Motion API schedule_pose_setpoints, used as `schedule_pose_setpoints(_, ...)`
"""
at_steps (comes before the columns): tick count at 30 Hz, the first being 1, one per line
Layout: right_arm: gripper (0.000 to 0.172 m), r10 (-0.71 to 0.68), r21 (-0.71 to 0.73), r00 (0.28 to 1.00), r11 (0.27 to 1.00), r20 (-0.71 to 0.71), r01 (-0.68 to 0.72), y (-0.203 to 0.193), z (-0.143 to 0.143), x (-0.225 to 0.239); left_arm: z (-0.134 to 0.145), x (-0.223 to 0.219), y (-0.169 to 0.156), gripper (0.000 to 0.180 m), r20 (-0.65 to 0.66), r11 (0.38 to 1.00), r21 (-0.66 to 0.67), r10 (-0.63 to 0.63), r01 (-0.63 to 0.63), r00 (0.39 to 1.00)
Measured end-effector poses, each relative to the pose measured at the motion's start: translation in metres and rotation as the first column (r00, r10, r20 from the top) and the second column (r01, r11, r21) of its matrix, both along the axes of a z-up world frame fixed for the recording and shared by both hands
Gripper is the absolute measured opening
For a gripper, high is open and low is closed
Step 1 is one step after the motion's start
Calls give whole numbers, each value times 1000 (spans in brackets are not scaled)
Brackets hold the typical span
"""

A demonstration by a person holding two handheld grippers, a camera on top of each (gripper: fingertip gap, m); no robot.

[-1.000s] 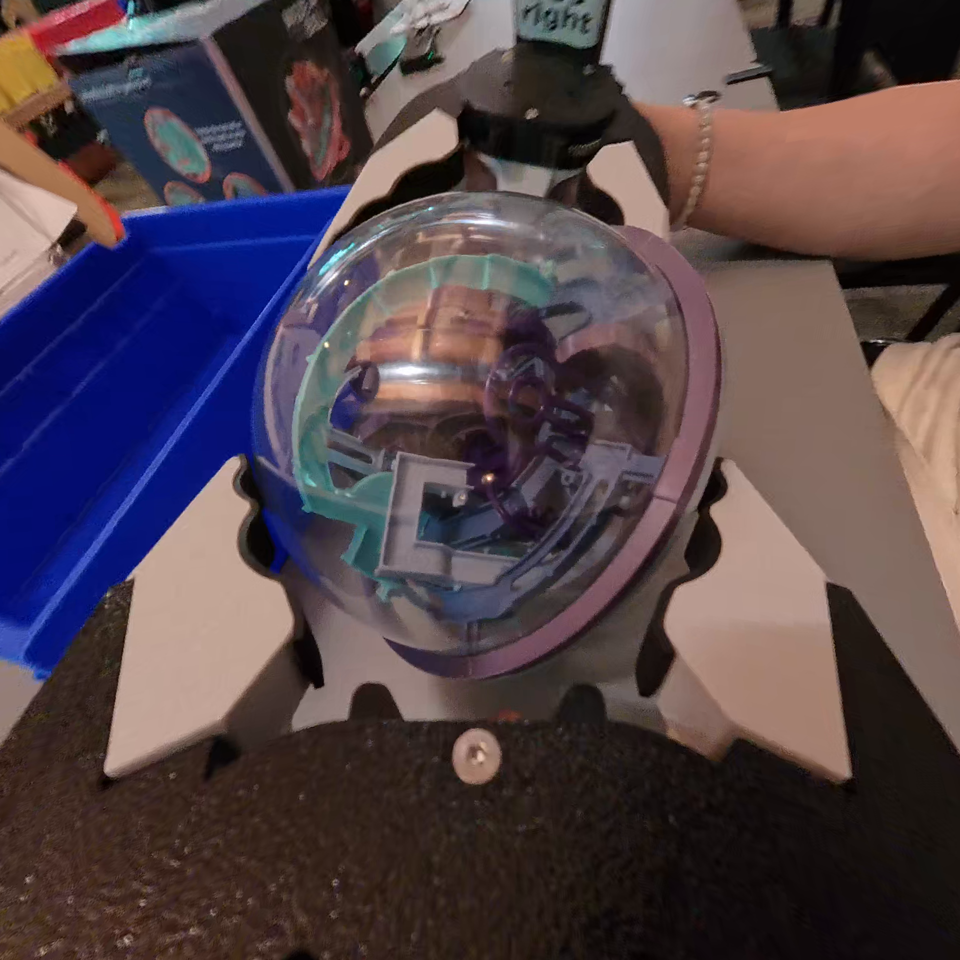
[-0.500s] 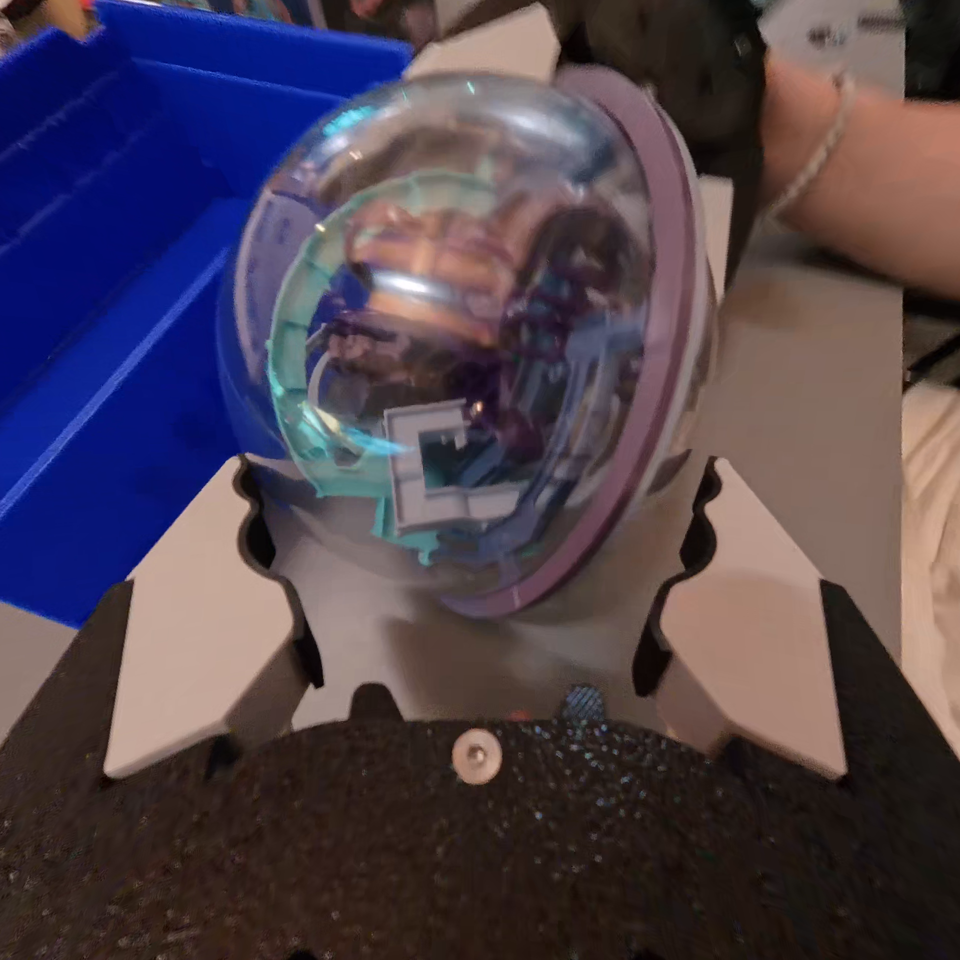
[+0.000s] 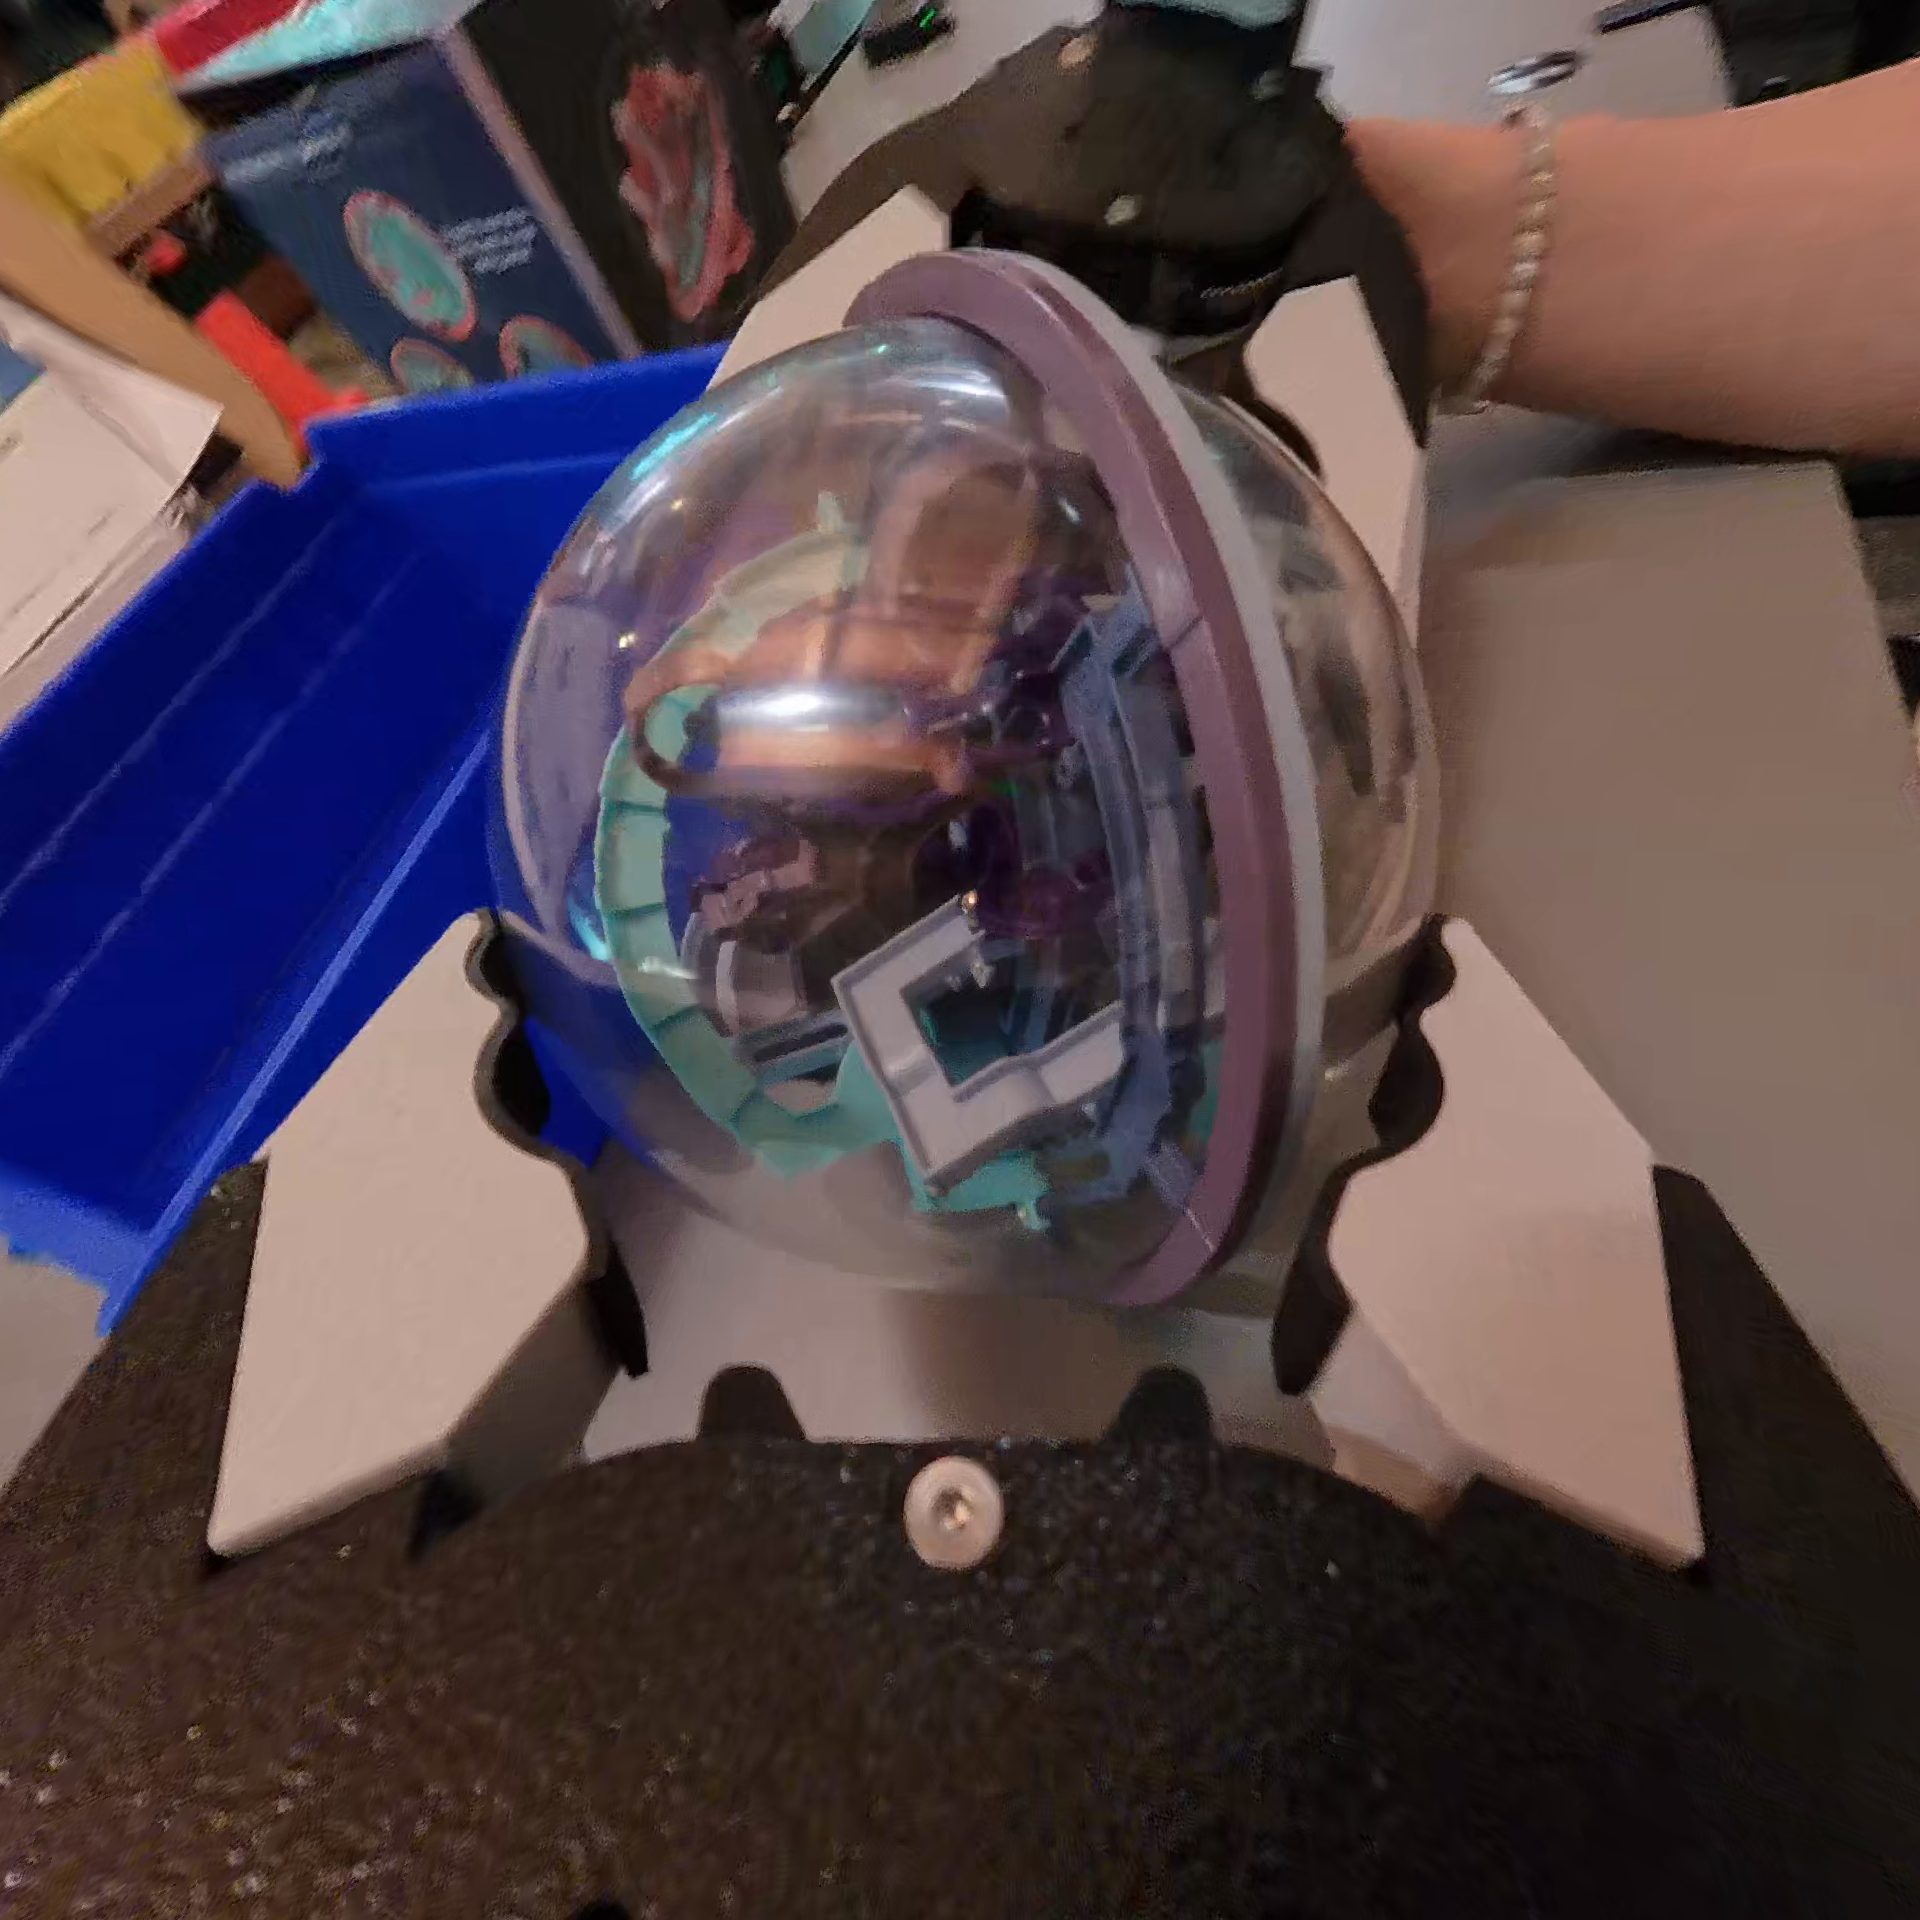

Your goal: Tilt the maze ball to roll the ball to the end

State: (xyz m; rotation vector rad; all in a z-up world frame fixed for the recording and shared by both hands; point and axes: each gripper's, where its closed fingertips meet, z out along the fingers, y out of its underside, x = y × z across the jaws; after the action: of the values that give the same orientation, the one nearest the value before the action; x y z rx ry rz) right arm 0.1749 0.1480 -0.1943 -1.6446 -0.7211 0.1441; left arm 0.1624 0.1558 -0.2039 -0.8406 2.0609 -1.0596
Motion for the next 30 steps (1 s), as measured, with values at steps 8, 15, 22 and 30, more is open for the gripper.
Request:
schedule_pose_setpoints(8, 157, -39, -23, 999, 999, -38, 38, 3, 0, 6, -1, 16, -1, 157, -57, 977, 60, 210, -207, 976)
schedule_pose_setpoints(15, 157, 17, -41, 1000, 999, -7, -17, -5, -6, 5, 7, -3, -13, 155, -69, 997, 34, 69, -67, 995)
schedule_pose_setpoints(22, 142, 37, -30, 999, 999, 19, -37, -2, -8, -4, 22, -8, -6, 150, 17, 999, -46, 25, -24, 1000)
schedule_pose_setpoints(30, 146, -39, -34, 993, 999, -109, 35, 4, 1, 7, -3, 6, 9, 154, -137, 970, -175, 147, -169, 980)
